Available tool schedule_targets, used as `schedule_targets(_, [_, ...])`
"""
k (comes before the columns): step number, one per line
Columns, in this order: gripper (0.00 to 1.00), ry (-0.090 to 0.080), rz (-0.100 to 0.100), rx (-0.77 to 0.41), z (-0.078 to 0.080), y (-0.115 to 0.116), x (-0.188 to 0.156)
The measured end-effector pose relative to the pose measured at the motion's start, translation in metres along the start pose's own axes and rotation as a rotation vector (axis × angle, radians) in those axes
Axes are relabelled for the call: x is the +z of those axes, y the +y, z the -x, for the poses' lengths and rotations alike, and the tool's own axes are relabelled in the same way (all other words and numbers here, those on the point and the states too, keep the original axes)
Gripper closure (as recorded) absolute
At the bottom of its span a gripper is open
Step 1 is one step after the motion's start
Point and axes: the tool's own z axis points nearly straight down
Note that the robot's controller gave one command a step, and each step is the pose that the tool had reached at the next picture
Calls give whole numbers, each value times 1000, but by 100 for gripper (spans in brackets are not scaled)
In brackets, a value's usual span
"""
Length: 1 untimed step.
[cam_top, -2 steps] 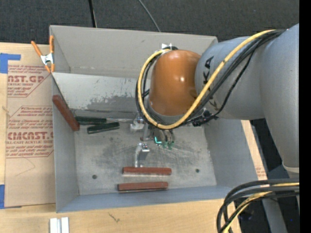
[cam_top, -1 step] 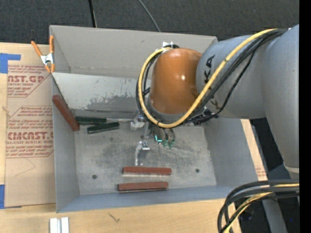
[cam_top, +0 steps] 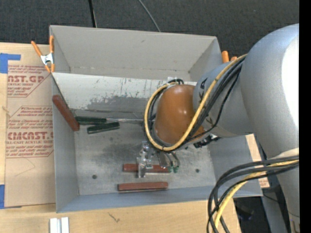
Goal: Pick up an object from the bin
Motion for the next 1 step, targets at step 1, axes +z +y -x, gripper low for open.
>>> schedule_targets(1, [100, 0, 0, 0, 0, 0, 0])
